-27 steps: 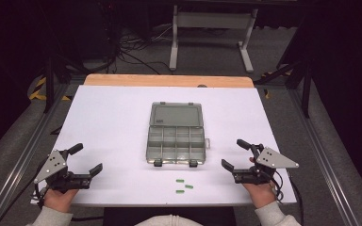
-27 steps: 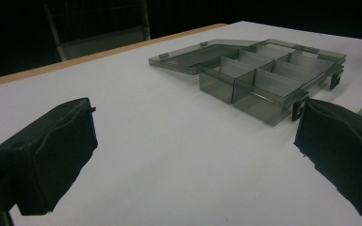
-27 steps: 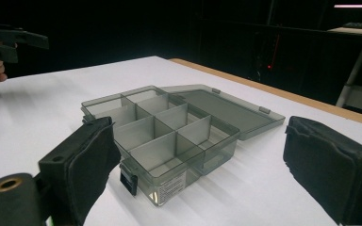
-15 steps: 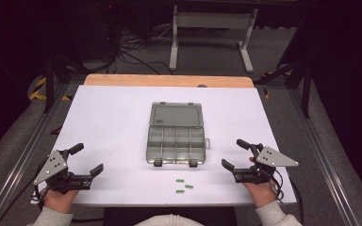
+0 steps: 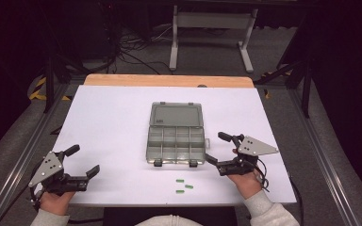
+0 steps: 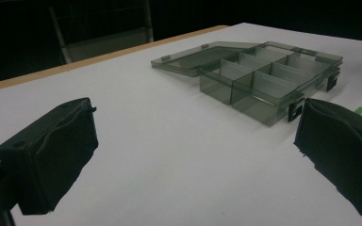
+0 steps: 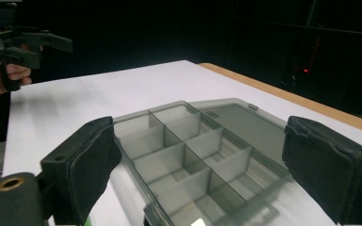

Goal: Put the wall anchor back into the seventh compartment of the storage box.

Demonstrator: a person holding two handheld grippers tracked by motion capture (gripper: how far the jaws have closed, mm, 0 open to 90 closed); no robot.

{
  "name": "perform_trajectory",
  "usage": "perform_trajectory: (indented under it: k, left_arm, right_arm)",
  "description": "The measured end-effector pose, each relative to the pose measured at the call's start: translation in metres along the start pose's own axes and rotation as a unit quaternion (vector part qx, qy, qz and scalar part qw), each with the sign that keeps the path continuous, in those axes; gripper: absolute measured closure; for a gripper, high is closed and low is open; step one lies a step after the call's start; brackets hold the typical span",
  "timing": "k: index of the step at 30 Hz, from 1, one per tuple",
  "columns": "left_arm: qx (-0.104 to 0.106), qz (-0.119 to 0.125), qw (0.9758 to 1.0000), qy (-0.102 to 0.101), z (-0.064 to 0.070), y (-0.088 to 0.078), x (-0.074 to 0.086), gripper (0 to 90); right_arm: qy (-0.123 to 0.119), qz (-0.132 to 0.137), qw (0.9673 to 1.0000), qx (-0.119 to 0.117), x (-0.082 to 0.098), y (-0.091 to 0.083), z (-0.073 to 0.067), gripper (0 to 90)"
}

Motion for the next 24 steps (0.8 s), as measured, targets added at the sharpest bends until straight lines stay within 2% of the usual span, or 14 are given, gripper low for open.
perform_trajectory:
  k: [3, 5, 7, 8, 11, 12, 17, 18, 19, 20, 21, 23, 24]
  left_arm:
    - [0.001, 0.002, 1.0000, 0.002, 0.003, 0.000, -0.001, 0.4]
    - [0.000, -0.001, 1.0000, 0.006, 0.003, -0.001, 0.000, 0.5]
    - [0.000, -0.002, 1.0000, 0.005, 0.003, -0.002, 0.000, 0.5]
    - [-0.002, 0.001, 1.0000, 0.003, 0.002, -0.002, 0.000, 0.5]
    - [-0.002, -0.001, 1.0000, -0.001, 0.001, -0.002, 0.000, 0.5]
    - [-0.001, -0.003, 1.0000, -0.001, 0.002, -0.002, 0.001, 0.5]
    - [0.002, -0.005, 1.0000, 0.006, 0.006, 0.002, 0.001, 0.5]
    - [0.004, -0.007, 0.9999, 0.007, 0.006, 0.002, 0.001, 0.5]
    - [0.004, -0.007, 0.9999, 0.008, 0.007, 0.003, 0.001, 0.5]
    - [0.005, -0.007, 0.9999, 0.009, 0.007, 0.004, 0.001, 0.5]
    - [0.007, -0.010, 0.9999, 0.011, 0.007, 0.003, 0.002, 0.5]
    - [0.006, -0.011, 0.9999, 0.012, 0.007, 0.003, 0.002, 0.5]
    - [0.005, -0.011, 0.9999, 0.009, 0.007, 0.002, 0.002, 0.5]
  right_arm:
    - [-0.002, -0.006, 0.9998, -0.020, -0.005, 0.009, -0.008, 12.6]
    - [-0.008, -0.014, 0.9995, -0.025, -0.006, 0.012, -0.011, 14.2]
    - [-0.010, -0.026, 0.9989, -0.037, -0.008, 0.015, -0.014, 18.1]
    - [-0.014, -0.044, 0.9977, -0.050, -0.011, 0.019, -0.017, 19.1]
    - [-0.020, -0.063, 0.9963, -0.056, -0.013, 0.021, -0.020, 20.0]
    - [-0.028, -0.088, 0.9939, -0.060, -0.014, 0.023, -0.024, 21.0]
    - [-0.070, -0.149, 0.9830, -0.081, -0.017, 0.029, -0.037, 22.9]
    - [-0.081, -0.175, 0.9770, -0.090, -0.017, 0.031, -0.042, 22.9]
    - [-0.081, -0.175, 0.9770, -0.090, -0.017, 0.031, -0.042, 22.9]
    - [-0.086, -0.187, 0.9740, -0.094, -0.017, 0.031, -0.044, 23.1]
    - [-0.092, -0.203, 0.9697, -0.099, -0.016, 0.032, -0.046, 23.1]
    - [-0.102, -0.224, 0.9638, -0.103, -0.015, 0.033, -0.050, 23.1]
    - [-0.107, -0.247, 0.9569, -0.110, -0.014, 0.035, -0.053, 23.1]
Point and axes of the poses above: each handheld gripper's, and its own axes: y roughly forward along the jaws, x roughly out of its underside, z roughly to its right, the point moved 10 cm from there along y, roughly forward along the jaws, and after that the axes turned 3 degrees about x, right-handed, at the moved point
